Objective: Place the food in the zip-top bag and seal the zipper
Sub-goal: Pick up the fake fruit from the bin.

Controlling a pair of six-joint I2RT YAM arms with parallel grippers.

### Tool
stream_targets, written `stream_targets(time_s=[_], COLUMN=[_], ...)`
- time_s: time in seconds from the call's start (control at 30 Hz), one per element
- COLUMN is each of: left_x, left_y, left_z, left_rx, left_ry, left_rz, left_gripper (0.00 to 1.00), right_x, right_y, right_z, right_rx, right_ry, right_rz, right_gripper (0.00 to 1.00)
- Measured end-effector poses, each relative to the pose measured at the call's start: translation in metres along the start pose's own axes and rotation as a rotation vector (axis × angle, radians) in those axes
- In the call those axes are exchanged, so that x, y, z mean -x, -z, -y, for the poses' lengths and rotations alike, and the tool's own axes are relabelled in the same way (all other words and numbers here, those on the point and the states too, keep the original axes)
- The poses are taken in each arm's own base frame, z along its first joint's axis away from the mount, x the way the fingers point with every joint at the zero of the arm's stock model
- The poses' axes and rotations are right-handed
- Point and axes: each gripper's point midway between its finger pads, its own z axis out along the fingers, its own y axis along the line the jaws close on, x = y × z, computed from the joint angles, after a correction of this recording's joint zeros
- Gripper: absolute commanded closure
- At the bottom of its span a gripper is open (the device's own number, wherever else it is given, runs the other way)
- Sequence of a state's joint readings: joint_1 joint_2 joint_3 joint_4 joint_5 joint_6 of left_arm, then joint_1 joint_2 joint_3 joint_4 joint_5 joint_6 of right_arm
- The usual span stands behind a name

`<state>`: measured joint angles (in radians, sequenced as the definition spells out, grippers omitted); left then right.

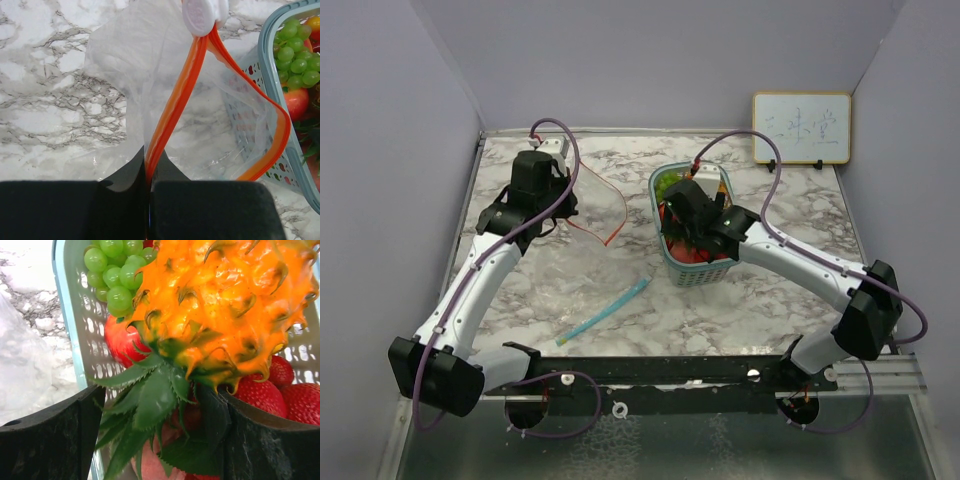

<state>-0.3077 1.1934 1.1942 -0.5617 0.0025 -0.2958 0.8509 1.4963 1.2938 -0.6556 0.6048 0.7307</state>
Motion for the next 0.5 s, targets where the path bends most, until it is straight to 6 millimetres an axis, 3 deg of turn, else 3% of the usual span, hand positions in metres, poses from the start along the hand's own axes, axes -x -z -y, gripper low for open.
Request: stream_targets(time_s=[0.17,0.33,0.43,0.5], left_x=[-0.005,-0.009,-0.011,-0.012], left_y=[0.000,-0.001,-0.001,-0.001], left_z=[0.001,0.001,0.002,0.002], left_rx=[-0.014,-0.018,-0.022,-0.022], left_ry=[0.000,-0.001,-0.001,-0.001], left_rz=[-0.007,-0.014,-0.018,-0.020], left_gripper=[1.00,1.00,1.00,1.00], right_x=[-0.009,-0.006,-0.005,0.002], right_y=[-0.016,-0.015,-0.006,0.006], right_z=[-0.003,0.006,0.019,0.025], right_rx=[-0.043,-0.077,-0.088,-0.069], right_ry=[-0.041,-0.084,-0.096,-0.106], right_rz=[-0.006,0.021,0.044,0.065], right_gripper=[0.35,0.80,0.97,0.99])
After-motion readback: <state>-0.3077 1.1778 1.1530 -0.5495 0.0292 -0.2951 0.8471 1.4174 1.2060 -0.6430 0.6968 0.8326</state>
